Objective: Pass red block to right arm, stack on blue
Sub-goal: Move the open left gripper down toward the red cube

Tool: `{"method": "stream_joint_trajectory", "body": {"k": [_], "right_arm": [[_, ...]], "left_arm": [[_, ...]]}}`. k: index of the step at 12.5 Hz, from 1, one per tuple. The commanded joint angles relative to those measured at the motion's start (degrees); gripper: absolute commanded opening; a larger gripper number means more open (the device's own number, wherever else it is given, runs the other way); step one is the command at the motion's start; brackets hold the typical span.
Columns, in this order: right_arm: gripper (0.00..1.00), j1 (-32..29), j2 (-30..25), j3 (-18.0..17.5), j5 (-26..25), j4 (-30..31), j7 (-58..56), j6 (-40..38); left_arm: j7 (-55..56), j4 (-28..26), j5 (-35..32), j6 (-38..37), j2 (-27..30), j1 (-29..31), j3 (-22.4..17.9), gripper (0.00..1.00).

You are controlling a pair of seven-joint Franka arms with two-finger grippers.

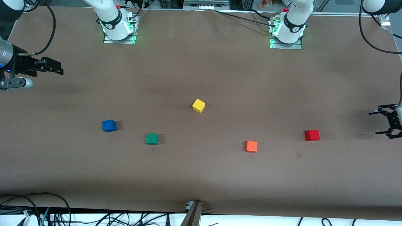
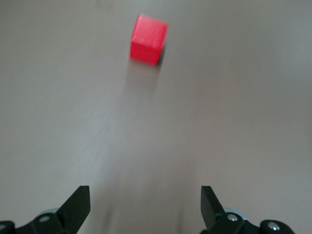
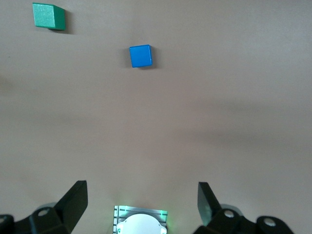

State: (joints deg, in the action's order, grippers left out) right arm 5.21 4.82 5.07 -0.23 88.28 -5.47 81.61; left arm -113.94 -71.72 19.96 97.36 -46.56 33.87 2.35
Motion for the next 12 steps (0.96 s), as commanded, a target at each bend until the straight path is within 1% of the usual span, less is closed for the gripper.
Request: {"method": "stream_joint_trajectory", "body": {"k": [1, 3, 6, 9, 12], "right_arm": [[1.0, -0.82, 0.1, -0.5, 0.85, -0.65, -0.24, -0.22], [1.0, -0.82, 0.1, -0.5, 0.94, -0.65, -0.24, -0.22], [1.0, -0.82, 0.1, -0.5, 1.02, -0.65, -0.24, -0.22], [1.0, -0.82, 0.1, -0.5, 1.02, -0.65, -0.24, -0.22], [1.0, -0.82, 0.1, -0.5, 1.02, -0.65, -0.24, -0.22]], "left_arm": [[-7.94, 3.07, 7.52, -5.41, -5.11, 0.76, 0.47, 1.0], [-11.37, 3.07, 12.27, -7.97, -7.66, 0.76, 0.47, 1.0], [-14.36, 3.42, 16.67, -8.5, -10.65, 0.67, 1.25, 1.0], [-21.39, 3.51, 23.7, -9.73, -14.16, 0.41, 1.26, 1.0], [-23.33, 4.66, 28.62, -11.23, -16.9, -0.03, 1.52, 1.0]]}}
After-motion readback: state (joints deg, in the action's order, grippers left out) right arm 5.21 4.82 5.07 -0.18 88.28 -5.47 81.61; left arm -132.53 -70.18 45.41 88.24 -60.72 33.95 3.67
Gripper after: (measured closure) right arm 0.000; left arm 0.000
